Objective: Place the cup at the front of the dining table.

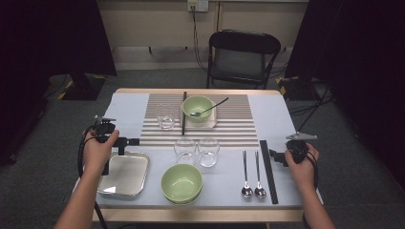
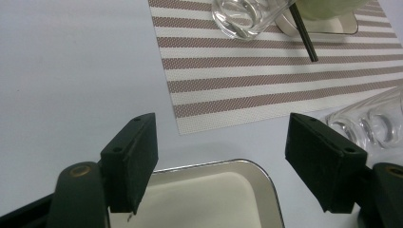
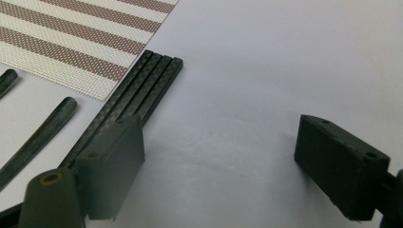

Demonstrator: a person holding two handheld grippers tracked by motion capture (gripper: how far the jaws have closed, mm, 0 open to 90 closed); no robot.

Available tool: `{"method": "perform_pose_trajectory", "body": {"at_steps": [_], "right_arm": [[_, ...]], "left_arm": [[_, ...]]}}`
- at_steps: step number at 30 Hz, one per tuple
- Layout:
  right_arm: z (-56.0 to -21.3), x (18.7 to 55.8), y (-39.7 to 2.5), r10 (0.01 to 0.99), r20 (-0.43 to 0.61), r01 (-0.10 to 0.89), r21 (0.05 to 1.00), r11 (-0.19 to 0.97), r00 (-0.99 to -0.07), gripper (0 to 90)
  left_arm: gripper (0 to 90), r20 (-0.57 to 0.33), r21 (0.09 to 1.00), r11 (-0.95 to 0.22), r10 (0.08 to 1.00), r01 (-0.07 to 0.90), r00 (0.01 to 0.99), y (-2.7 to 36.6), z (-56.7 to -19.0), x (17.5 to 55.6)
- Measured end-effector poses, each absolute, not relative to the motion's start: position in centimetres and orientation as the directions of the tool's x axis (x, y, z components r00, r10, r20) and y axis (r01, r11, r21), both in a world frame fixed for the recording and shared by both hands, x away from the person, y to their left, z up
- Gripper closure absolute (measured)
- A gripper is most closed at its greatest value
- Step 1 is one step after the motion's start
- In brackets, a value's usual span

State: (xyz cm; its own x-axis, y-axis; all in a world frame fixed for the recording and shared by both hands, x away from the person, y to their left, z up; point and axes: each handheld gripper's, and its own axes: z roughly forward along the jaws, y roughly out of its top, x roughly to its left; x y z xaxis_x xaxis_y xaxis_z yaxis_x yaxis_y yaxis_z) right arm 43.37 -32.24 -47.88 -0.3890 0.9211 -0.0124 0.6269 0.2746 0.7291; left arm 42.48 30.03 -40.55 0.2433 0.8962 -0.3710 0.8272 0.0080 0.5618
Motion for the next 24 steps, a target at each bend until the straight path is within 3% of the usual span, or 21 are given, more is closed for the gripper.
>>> {"method": "perform_pose_trajectory", "body": {"at_steps": [24], "right_arm": [[-47.9, 43.4, -32.2, 0.922, -0.009, 0.629, 0.729, 0.272, -0.388, 16.2]], "left_arm": [[26.1, -0.373, 0.577, -0.006, 0.888, 0.817, 0.270, 30.5, -41.4, 41.4]]}}
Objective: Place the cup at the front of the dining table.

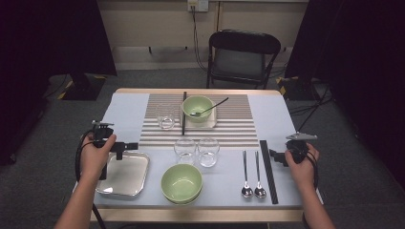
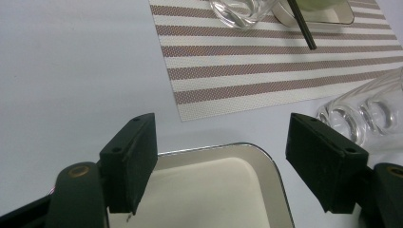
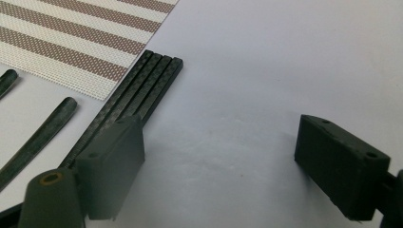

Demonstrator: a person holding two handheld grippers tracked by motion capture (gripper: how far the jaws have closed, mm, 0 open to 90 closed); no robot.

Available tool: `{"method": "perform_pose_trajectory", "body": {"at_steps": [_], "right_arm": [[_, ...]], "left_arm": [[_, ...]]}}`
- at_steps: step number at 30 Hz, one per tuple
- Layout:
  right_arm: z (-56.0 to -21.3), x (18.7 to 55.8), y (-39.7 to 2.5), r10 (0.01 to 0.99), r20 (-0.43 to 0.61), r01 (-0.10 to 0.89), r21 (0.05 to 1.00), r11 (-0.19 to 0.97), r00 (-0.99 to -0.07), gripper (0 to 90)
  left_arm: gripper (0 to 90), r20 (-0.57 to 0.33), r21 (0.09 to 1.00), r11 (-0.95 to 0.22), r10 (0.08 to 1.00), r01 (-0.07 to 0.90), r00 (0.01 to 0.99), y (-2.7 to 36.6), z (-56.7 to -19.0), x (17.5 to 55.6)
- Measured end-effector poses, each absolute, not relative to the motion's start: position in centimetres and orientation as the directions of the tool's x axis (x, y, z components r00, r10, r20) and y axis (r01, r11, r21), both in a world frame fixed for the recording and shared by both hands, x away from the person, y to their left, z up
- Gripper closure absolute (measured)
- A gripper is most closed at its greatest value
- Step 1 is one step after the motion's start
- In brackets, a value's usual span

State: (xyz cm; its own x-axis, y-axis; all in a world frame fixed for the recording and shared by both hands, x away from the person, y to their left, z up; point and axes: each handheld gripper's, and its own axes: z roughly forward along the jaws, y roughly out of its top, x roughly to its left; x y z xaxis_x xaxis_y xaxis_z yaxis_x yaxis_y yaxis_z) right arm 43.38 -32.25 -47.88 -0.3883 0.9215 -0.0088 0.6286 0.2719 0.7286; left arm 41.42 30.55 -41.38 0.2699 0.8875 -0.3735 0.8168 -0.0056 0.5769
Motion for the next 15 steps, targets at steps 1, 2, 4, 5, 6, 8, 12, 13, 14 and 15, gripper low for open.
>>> {"method": "perform_pose_trajectory", "body": {"at_steps": [1, 2, 4, 5, 6, 8, 12, 13, 14, 15], "right_arm": [[-47.88, 43.39, -32.25, 0.921, -0.009, 0.629, 0.729, 0.272, -0.388, 16.2], [-47.88, 43.39, -32.25, 0.921, -0.009, 0.629, 0.729, 0.272, -0.388, 16.2], [-47.88, 43.38, -32.25, 0.921, -0.009, 0.629, 0.729, 0.272, -0.388, 16.2], [-47.88, 43.39, -32.25, 0.922, -0.008, 0.629, 0.729, 0.272, -0.388, 16.2], [-47.88, 43.39, -32.26, 0.921, -0.008, 0.629, 0.729, 0.272, -0.389, 16.2], [-47.88, 43.39, -32.26, 0.921, -0.008, 0.629, 0.729, 0.272, -0.388, 16.2], [-47.88, 43.39, -32.25, 0.922, -0.007, 0.630, 0.728, 0.270, -0.388, 16.2], [-47.88, 43.38, -32.25, 0.922, -0.005, 0.630, 0.728, 0.269, -0.388, 16.2], [-47.87, 43.39, -32.25, 0.921, -0.005, 0.630, 0.728, 0.269, -0.389, 16.2], [-47.87, 43.39, -32.25, 0.922, -0.004, 0.630, 0.728, 0.269, -0.388, 16.2]], "left_arm": [[26.1, -0.373, 0.576, -0.008, 0.887, 0.818, 0.272, 30.55, -41.40, 41.38], [26.0, -0.377, 0.572, -0.011, 0.884, 0.820, 0.275, 30.56, -41.41, 41.35], [26.0, -0.374, 0.577, -0.012, 0.885, 0.816, 0.277, 30.50, -41.55, 41.32], [25.9, -0.369, 0.576, -0.020, 0.885, 0.817, 0.282, 30.50, -41.56, 41.29], [25.8, -0.369, 0.579, -0.021, 0.885, 0.815, 0.285, 30.47, -41.60, 41.26], [25.7, -0.368, 0.578, -0.028, 0.883, 0.816, 0.291, 30.46, -41.65, 41.18], [25.5, -0.354, 0.585, -0.048, 0.883, 0.810, 0.309, 30.46, -41.73, 41.00], [25.6, -0.358, 0.582, -0.047, 0.881, 0.812, 0.308, 30.47, -41.75, 40.95], [25.5, -0.353, 0.585, -0.053, 0.881, 0.809, 0.313, 30.50, -41.76, 40.92], [25.6, -0.353, 0.586, -0.053, 0.881, 0.809, 0.314, 30.48, -41.79, 40.87]]}}
